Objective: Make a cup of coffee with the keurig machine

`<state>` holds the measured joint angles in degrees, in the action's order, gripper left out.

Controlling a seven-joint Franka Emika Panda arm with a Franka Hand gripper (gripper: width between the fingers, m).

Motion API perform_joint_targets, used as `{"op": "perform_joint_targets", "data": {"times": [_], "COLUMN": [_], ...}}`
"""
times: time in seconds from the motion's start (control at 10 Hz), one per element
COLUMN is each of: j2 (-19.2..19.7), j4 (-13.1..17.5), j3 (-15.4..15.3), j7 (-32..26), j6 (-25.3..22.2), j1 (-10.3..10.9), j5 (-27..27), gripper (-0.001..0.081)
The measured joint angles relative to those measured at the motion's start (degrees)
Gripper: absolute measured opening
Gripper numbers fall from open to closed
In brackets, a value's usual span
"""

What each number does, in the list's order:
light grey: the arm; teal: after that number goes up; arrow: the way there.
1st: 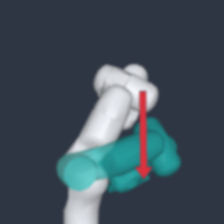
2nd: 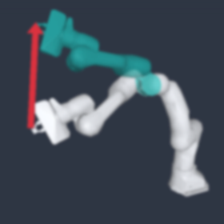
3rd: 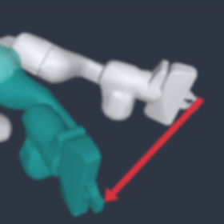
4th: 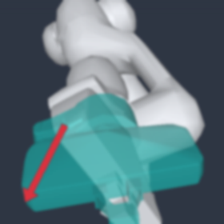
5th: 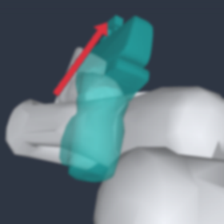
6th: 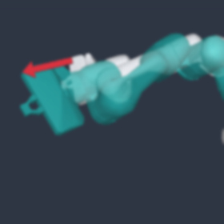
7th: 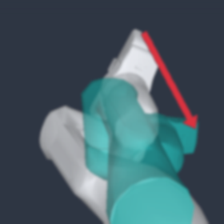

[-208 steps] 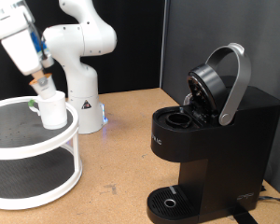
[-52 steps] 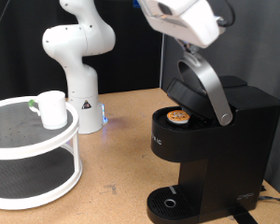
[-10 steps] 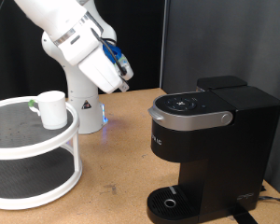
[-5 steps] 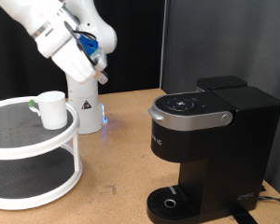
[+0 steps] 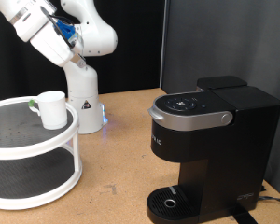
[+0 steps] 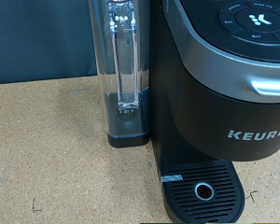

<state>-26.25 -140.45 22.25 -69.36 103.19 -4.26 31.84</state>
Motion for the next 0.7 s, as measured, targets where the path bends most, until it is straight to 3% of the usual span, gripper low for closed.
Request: {"op": "perform_joint_targets", "data": {"times": [0.3,0.7], "j2": [0.0,-4.2], "j4": [-0.7,-3.0], "j3": [0.5,2.9], "j7": [0.4,-0.7], "j6": [0.0,-4.9], "j1": [-0.7,-5.6], "j5": [0.1,-5.5], "gripper": [0.0000,0.0000]}}
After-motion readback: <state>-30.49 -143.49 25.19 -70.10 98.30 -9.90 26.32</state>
